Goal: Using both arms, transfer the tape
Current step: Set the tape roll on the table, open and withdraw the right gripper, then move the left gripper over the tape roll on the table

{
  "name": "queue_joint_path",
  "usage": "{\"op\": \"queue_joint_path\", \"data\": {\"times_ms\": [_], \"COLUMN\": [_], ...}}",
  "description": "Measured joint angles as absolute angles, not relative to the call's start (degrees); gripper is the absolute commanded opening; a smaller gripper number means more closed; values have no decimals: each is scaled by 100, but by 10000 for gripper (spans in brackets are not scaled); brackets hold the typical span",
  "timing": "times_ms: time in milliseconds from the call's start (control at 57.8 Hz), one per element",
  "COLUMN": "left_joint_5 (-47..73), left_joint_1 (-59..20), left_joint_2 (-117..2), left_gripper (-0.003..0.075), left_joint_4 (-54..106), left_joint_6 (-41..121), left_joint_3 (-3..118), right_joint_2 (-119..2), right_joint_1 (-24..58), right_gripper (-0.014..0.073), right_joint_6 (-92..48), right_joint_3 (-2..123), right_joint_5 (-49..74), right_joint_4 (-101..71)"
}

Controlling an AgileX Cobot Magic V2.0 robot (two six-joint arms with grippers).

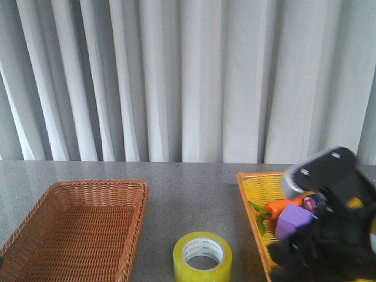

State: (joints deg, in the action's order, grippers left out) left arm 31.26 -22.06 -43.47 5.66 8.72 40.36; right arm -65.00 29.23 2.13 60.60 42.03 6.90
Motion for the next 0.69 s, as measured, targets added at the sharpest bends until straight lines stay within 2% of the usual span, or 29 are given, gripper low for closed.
{"op": "queue_joint_path", "data": {"times_ms": [294, 692], "left_joint_5": [3126, 2649], "left_joint_1": [-2206, -2206], "left_joint_2": [-4347, -4448], "left_gripper": [578, 578], "left_joint_4": [566, 701], "left_joint_6": [872, 860], "left_joint_3": [4036, 4036], "right_joint_2": [-5071, -4626], "right_joint_1": [2923, 2923], "right_gripper": [404, 400], "right_joint_6": [402, 402], "right_joint_3": [4937, 4816], "right_joint_5": [4274, 4581], "right_joint_4": [690, 679]}}
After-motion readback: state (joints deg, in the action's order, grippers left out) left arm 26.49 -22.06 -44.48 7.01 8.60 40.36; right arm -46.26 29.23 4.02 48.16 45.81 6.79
